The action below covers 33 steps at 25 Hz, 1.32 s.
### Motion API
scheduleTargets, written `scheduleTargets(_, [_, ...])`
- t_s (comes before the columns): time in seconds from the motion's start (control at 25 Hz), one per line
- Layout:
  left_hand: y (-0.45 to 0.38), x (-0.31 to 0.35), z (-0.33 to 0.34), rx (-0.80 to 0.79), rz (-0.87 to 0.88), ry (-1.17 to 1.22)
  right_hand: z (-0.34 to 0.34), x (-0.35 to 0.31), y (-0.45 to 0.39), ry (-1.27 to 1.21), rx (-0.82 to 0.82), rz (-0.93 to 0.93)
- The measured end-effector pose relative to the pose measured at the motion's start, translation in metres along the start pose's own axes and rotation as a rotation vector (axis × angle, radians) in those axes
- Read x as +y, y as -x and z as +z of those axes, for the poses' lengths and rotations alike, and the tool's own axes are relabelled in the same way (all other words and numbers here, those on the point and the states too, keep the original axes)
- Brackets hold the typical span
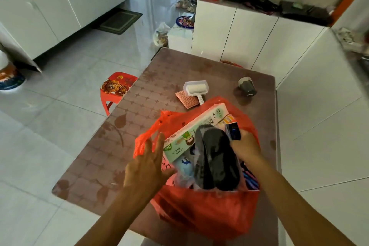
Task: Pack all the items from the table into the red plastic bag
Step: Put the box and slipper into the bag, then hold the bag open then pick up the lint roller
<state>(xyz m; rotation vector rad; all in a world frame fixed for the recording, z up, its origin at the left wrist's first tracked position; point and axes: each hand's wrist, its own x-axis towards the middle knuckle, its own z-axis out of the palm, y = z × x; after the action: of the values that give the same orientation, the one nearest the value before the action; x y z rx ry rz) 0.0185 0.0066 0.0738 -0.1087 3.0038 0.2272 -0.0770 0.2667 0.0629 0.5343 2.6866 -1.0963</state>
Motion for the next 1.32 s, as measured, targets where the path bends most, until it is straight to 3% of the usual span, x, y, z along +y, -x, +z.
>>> scheduleTargets(0.08, [0.015, 0.003, -0.021, 0.194, 0.203, 0.104, -0.001, 0.005, -0.007, -0.003, 0.083, -0.034])
scheduleTargets(0.16, [0.012, 0.002, -0.027, 0.420, 0.241, 0.117, 0.006, -0.003, -0.010, -0.202, 0.057, -0.039])
scheduleTargets(0.2, [0.000, 0.001, -0.031, 0.412, 0.118, 0.116, 0.014, -0.006, -0.009, -0.286, 0.034, -0.056])
scheduleTargets(0.28, [-0.024, 0.000, -0.037, 0.197, -0.131, 0.292, 0.027, -0.009, -0.003, -0.317, 0.056, -0.117])
scheduleTargets(0.36, [-0.037, 0.001, -0.044, 0.092, -0.137, 0.595, 0.026, -0.002, -0.003, -0.237, 0.091, -0.132])
scheduleTargets(0.48, [-0.035, 0.006, -0.066, 0.084, -0.040, 1.143, -0.001, 0.029, -0.009, 0.017, 0.057, -0.037])
scheduleTargets(0.52, [-0.032, 0.010, -0.076, 0.031, -0.017, 1.309, -0.012, 0.044, -0.012, 0.057, -0.023, -0.037])
scheduleTargets(0.6, [-0.026, 0.021, -0.093, -0.115, -0.022, 1.593, -0.038, 0.060, 0.000, 0.104, -0.335, -0.072])
scheduleTargets(0.68, [-0.027, 0.032, -0.103, -0.263, -0.023, 1.649, -0.057, 0.066, 0.017, 0.203, -0.642, -0.008])
scheduleTargets(0.72, [-0.029, 0.037, -0.105, -0.311, -0.008, 1.596, -0.066, 0.069, 0.020, 0.270, -0.686, 0.000])
scheduleTargets(0.8, [-0.031, 0.048, -0.107, -0.364, 0.026, 1.536, -0.091, 0.062, 0.023, 0.271, -0.554, -0.060])
scheduleTargets(0.92, [-0.037, 0.059, -0.118, -0.303, -0.003, 1.577, -0.135, 0.027, 0.039, -0.318, -0.102, -0.068])
scheduleTargets(0.96, [-0.044, 0.064, -0.124, -0.281, -0.023, 1.565, -0.143, 0.008, 0.045, -0.531, -0.035, -0.084])
scheduleTargets(1.04, [-0.067, 0.077, -0.136, -0.235, -0.084, 1.503, -0.140, -0.029, 0.055, -0.812, -0.012, -0.121])
scheduleTargets(1.16, [-0.096, 0.071, -0.168, 0.001, -0.048, 1.493, -0.141, -0.084, 0.067, -1.059, -0.004, -0.195])
scheduleTargets(1.24, [-0.094, 0.048, -0.177, 0.115, 0.037, 1.547, -0.159, -0.099, 0.078, -1.108, 0.037, -0.289])
scheduleTargets(1.32, [-0.077, 0.021, -0.170, 0.132, 0.074, 1.508, -0.167, -0.088, 0.082, -0.997, 0.091, -0.306])
